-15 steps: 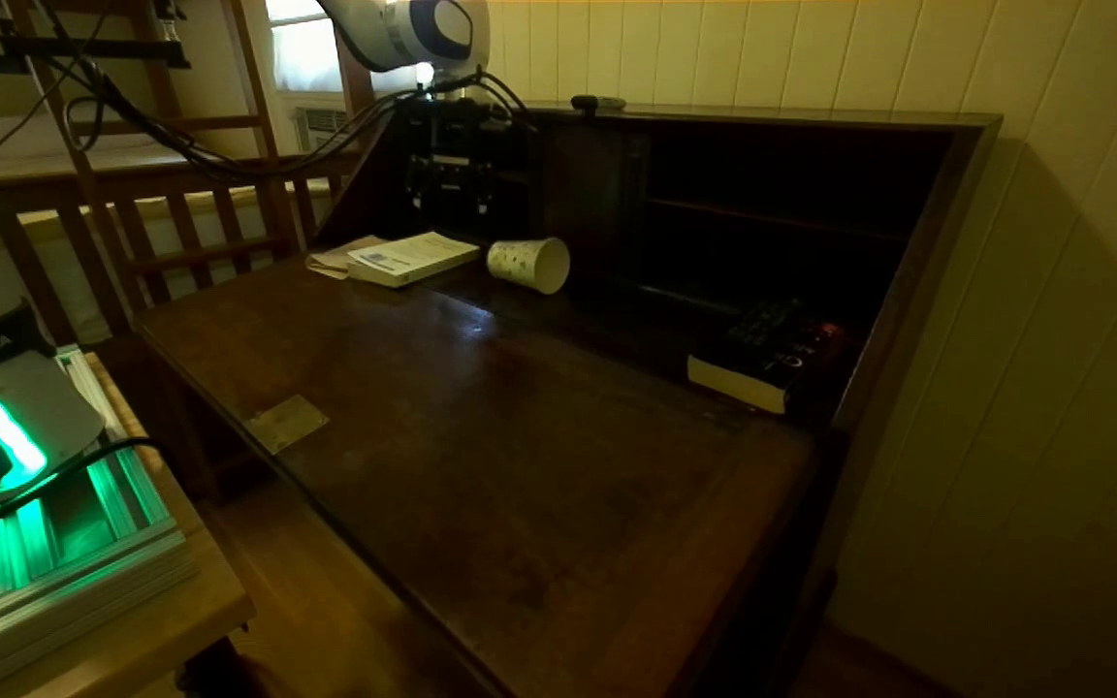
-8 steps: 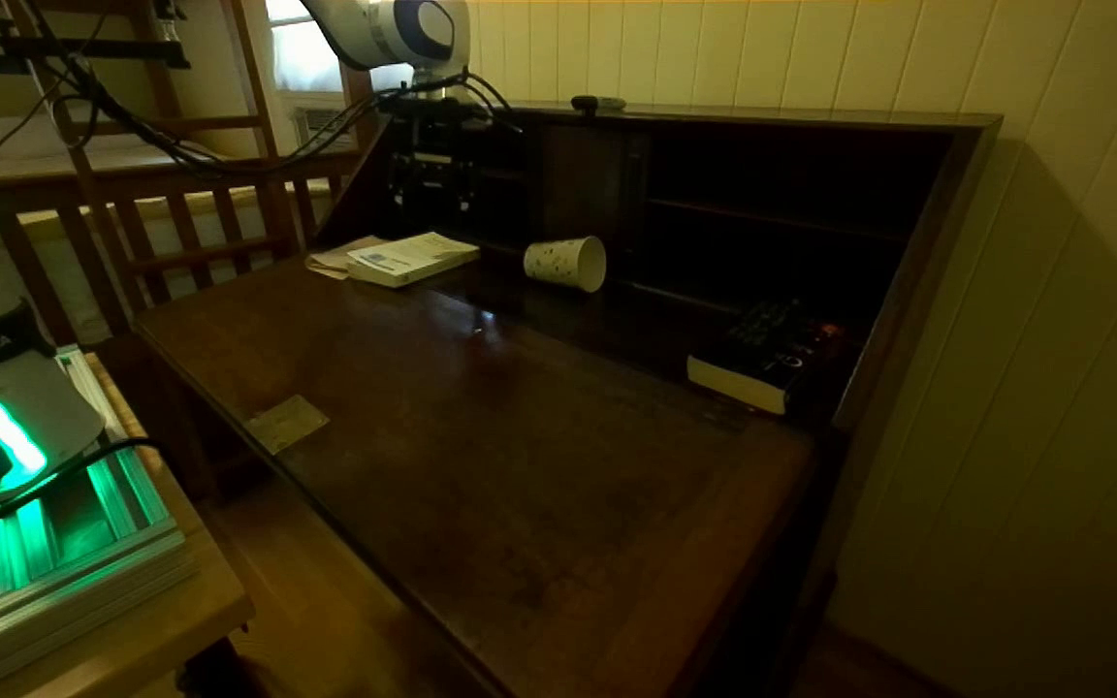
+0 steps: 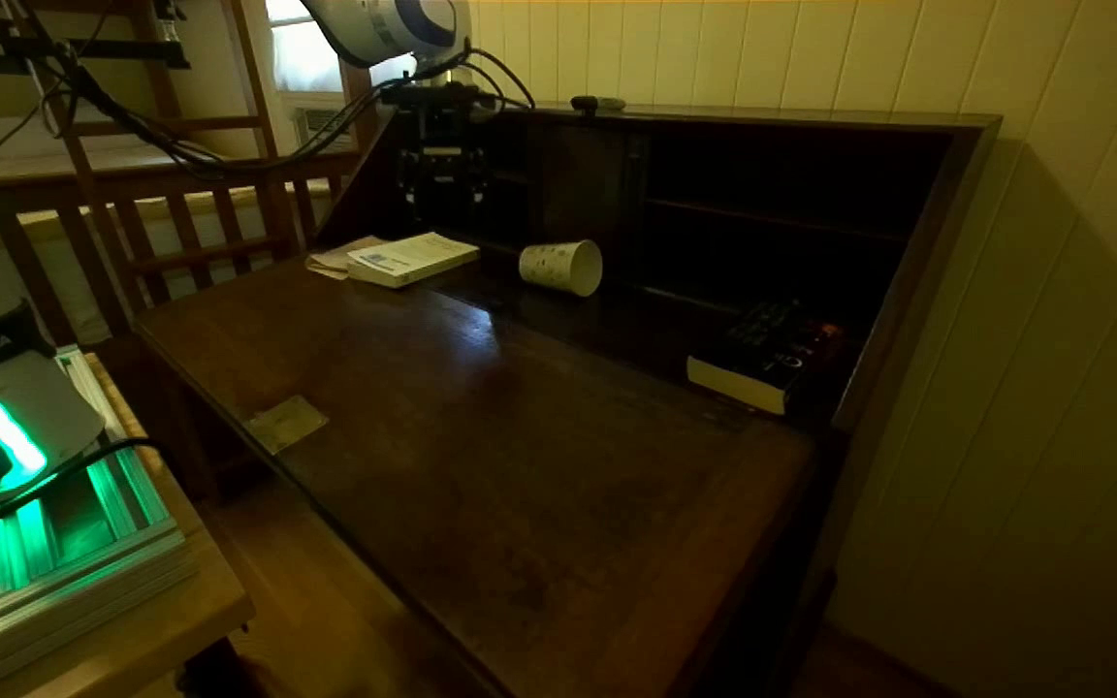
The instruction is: Remove the marker from the top of the cup and put it on top of the cabinet then put the cup upright
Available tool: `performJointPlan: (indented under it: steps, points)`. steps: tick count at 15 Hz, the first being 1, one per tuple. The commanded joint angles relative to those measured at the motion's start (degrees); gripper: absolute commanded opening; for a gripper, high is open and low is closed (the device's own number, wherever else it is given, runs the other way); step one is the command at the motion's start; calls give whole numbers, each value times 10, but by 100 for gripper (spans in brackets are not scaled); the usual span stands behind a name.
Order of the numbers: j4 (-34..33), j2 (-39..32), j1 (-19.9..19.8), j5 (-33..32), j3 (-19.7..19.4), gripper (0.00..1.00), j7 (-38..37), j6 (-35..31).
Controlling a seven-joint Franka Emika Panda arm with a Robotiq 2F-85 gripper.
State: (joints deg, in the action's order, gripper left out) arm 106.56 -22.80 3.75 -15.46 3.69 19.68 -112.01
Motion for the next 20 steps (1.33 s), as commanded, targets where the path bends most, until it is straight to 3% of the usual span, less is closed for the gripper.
performJointPlan:
  steps: [1, 10, 11, 19, 20]
  points:
    - [60, 52, -3, -37, -21, 100, -58, -32]
    - [168, 110, -14, -105, -58, 100, -155, -236]
    - [126, 83, -11, -83, -50, 100, -135, -191]
    - [131, 83, -13, -83, -50, 100, -136, -198]
    - [134, 88, -6, -105, -58, 100, -170, -201]
